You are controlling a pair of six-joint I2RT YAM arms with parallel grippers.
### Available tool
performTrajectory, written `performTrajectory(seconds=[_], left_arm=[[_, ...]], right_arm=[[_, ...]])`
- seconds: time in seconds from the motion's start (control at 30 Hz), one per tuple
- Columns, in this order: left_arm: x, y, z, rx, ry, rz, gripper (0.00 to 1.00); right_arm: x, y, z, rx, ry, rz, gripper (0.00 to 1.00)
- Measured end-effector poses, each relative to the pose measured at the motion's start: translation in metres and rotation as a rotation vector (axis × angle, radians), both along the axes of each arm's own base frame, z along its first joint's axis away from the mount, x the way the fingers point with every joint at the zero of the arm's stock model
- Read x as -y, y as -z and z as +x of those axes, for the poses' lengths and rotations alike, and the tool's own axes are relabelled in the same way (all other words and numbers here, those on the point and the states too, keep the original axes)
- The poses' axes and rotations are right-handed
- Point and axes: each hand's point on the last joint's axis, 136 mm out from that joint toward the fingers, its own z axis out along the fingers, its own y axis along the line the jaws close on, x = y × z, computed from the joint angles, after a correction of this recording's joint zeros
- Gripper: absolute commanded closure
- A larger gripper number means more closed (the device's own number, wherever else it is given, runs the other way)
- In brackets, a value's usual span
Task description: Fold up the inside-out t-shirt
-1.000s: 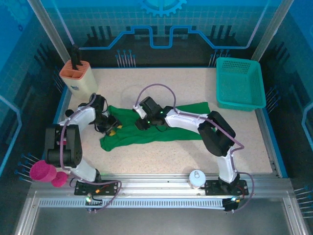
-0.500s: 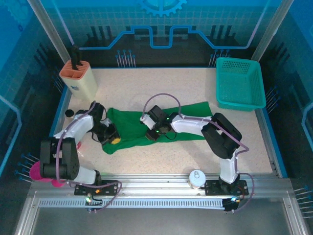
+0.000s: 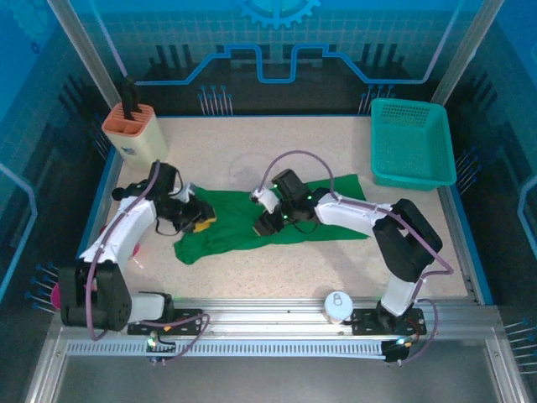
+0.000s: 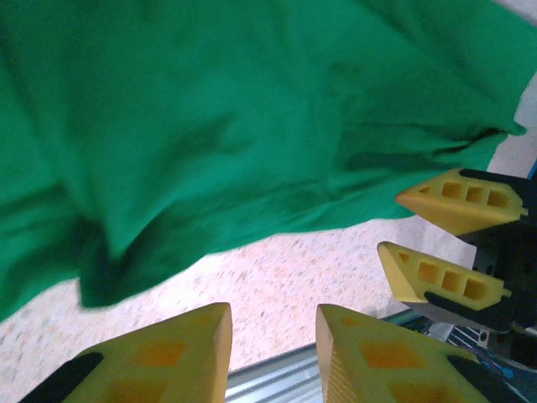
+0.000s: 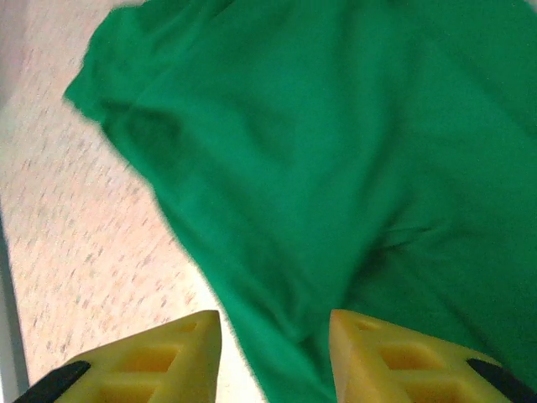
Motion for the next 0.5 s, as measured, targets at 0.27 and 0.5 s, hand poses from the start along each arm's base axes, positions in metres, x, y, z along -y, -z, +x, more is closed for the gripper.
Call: performTrajectory(seconds=[0.27,0.5], left_arm=[[0.040,0.063,0.034,-0.060,0.192,0.264,0.60],[0.041,0.115,-0.012,-0.204,0.198,0.295,0.59]], right_arm=[[0.053,-0.014,0.081,-0.161,0.797,-0.005,0.44],[0.183,0.005,0.085,-0.330,1.496,-0.143,0.23]])
